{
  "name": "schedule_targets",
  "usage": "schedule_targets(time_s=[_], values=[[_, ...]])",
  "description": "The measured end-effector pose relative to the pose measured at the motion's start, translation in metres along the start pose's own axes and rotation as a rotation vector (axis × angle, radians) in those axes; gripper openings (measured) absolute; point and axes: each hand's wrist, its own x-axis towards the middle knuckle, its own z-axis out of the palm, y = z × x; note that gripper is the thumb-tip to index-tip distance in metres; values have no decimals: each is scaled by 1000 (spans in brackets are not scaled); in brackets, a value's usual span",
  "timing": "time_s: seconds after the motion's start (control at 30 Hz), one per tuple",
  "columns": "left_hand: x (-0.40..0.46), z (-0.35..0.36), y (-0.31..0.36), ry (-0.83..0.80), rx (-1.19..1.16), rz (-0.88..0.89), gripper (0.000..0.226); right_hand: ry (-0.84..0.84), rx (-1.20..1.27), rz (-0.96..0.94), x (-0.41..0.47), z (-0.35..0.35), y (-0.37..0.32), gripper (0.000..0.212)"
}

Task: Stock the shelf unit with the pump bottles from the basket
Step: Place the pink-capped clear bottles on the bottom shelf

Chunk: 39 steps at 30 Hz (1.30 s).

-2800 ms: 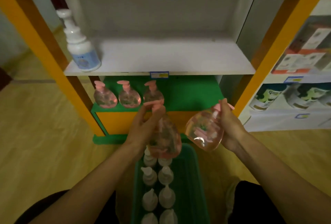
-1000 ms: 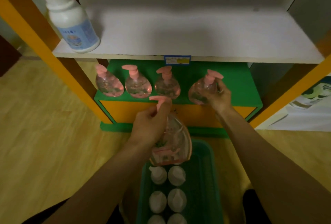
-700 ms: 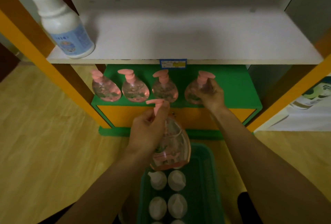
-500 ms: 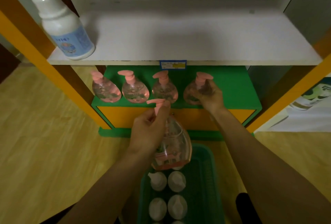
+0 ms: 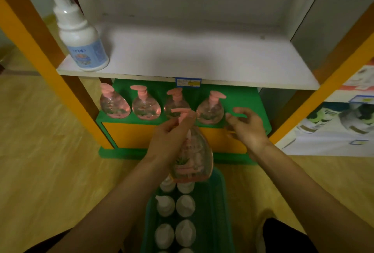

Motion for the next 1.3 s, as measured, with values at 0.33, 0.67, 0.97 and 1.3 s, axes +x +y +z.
schedule_targets(time_s=[0.33, 0.67, 0.97, 1.3], values=[[-20, 13, -5, -159, -12, -82, 35, -444, 17, -40, -98, 6, 7, 38], [-10, 21, -14, -289, 126, -16, 36, -389, -3, 5, -90, 1, 20, 34], [3, 20, -10, -38, 21, -165, 22, -278, 17, 93, -48, -32, 14, 40], [11, 20, -17, -53, 12, -255, 20, 131, 30, 19, 30, -53, 44, 50]])
